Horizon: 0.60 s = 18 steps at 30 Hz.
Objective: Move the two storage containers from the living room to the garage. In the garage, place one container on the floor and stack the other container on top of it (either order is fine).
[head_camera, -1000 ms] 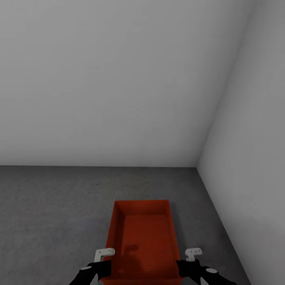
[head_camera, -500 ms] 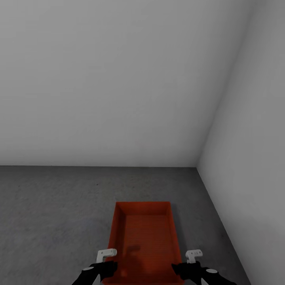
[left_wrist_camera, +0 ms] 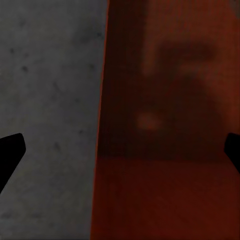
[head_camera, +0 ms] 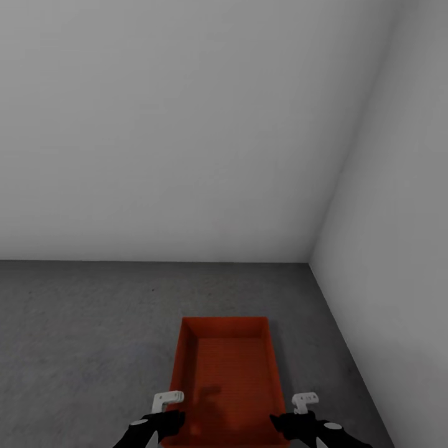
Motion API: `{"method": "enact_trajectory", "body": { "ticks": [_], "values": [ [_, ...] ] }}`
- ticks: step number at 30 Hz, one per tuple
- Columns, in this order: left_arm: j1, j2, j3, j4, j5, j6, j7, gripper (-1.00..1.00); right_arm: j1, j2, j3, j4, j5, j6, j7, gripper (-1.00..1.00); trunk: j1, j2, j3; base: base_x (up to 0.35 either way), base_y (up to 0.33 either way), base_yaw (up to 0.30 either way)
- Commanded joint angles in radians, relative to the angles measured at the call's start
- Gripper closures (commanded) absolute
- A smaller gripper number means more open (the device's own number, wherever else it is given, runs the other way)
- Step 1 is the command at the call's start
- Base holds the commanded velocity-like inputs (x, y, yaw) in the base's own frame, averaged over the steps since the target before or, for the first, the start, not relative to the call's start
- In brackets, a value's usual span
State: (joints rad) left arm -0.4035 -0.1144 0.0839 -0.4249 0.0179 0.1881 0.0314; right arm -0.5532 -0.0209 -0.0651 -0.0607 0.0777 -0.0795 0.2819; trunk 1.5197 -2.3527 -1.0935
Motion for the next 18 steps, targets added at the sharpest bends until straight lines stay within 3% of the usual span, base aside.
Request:
{"method": "enact_trajectory", "body": {
  "ticks": [1, 18],
  "values": [
    [0.0, -0.001, 0.005, -0.002, 0.002, 0.006, 0.001, -1.0, -0.001, 0.0, -0.007, 0.001, 0.008, -0.004, 0.003, -1.0, 0.0, 0.0, -0.001, 0.0, 0.0, 0.0],
    [0.0, -0.001, 0.004, -0.002, 0.001, 0.007, 0.001, -1.0, -0.001, 0.001, -0.007, 0.001, 0.009, -0.003, 0.004, -1.0, -0.065, 0.119, 0.052, 0.0, 0.0, 0.0]
  ]
}}
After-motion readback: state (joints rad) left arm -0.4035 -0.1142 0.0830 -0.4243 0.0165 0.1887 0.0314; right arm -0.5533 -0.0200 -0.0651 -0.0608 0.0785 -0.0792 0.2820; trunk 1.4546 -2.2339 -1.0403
